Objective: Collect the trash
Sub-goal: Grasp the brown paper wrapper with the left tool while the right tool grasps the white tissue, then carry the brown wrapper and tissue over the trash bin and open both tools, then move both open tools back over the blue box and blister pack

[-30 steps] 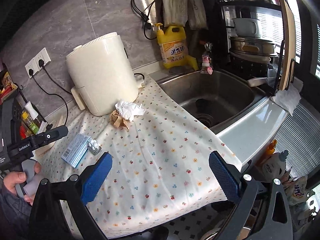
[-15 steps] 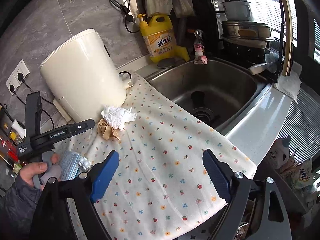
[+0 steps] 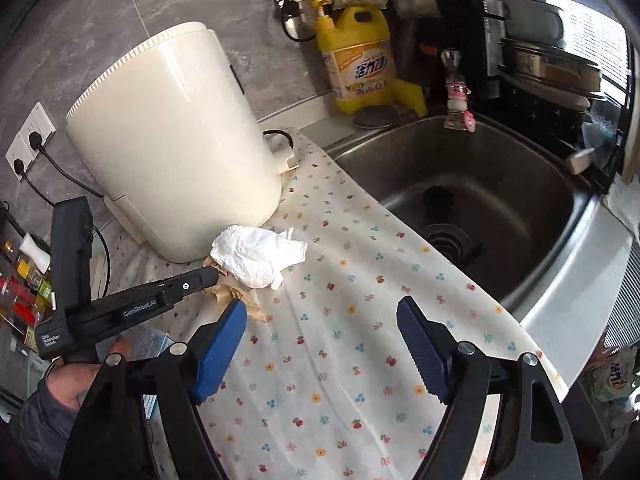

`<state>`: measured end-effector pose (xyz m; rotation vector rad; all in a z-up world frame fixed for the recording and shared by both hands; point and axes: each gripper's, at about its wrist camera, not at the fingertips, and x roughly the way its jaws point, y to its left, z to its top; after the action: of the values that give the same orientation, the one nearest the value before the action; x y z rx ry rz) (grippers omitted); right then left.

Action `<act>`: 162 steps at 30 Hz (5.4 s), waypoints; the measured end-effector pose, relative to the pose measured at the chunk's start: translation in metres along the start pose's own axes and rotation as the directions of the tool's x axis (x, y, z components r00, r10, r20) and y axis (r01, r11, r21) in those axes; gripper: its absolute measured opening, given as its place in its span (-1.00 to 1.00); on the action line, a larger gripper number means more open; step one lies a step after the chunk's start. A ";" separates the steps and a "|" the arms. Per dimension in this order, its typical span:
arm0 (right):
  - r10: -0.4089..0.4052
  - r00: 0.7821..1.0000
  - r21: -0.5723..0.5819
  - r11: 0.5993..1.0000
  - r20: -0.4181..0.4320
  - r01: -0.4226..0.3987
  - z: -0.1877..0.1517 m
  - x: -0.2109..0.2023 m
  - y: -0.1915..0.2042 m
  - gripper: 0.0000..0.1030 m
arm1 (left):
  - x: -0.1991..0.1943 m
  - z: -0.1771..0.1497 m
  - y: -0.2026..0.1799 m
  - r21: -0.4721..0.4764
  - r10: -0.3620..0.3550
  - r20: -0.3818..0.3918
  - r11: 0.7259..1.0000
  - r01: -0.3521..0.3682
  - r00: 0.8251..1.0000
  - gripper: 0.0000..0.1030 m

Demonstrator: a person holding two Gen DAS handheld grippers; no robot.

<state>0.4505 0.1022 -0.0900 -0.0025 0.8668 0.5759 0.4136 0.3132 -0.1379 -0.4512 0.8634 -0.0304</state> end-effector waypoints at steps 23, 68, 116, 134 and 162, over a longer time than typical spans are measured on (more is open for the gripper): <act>0.027 0.988 -0.176 0.983 -0.150 -0.054 0.034 0.114 0.076 0.48 | -0.064 -0.022 0.092 -0.198 0.105 0.109 0.977 -0.082 0.989 -0.66; 0.069 0.998 -0.078 0.995 0.007 -0.068 -0.132 -0.202 -0.119 -0.66 | -0.134 -0.162 -0.188 -0.012 0.061 0.159 0.998 -0.060 0.985 -0.66; -0.064 0.989 0.296 0.950 -0.131 0.101 -0.337 -0.240 -0.308 0.20 | -0.076 -0.326 -0.314 0.148 0.054 -0.131 0.988 -0.034 0.990 -0.66; -0.231 0.971 0.449 0.862 -0.065 0.235 -0.376 -0.333 -0.335 0.32 | 0.007 -0.340 -0.369 0.336 0.049 -0.320 0.940 0.065 0.946 -0.26; 0.021 0.999 0.130 0.991 -0.035 -0.016 -0.261 -0.251 -0.193 0.80 | -0.161 -0.301 -0.195 -0.045 0.240 0.058 0.970 -0.238 0.969 0.88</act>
<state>0.2279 -0.2410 -0.1247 0.1129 0.9394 0.5373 0.1152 0.0580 -0.1127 -0.3787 0.8519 0.2219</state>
